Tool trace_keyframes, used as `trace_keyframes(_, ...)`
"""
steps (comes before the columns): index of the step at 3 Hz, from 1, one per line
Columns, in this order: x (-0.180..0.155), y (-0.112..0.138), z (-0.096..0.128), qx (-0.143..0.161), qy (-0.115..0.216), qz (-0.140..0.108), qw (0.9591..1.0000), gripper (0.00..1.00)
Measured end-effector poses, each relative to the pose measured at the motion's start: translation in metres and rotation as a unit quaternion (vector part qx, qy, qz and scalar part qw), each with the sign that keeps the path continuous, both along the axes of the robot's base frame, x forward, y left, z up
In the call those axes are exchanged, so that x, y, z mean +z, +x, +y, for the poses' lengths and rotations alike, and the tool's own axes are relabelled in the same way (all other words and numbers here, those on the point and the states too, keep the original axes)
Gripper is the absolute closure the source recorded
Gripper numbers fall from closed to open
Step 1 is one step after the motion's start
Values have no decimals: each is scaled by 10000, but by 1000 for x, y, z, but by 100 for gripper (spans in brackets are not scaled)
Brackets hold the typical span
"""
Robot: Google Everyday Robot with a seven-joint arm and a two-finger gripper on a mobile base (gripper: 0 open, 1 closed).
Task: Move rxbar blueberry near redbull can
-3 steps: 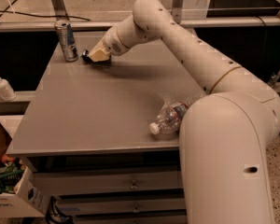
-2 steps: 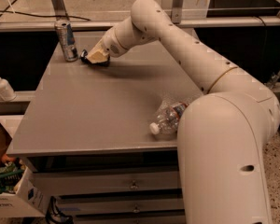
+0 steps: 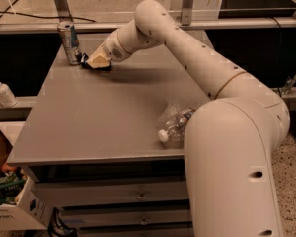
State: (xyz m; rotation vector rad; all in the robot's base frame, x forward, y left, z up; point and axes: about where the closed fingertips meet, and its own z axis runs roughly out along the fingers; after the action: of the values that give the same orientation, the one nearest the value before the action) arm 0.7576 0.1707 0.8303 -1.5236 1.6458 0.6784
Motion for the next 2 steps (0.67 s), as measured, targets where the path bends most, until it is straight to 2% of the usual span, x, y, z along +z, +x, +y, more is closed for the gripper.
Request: trace_keyframes(2, -1, -1, 2, -13, 28, 46, 10000, 36)
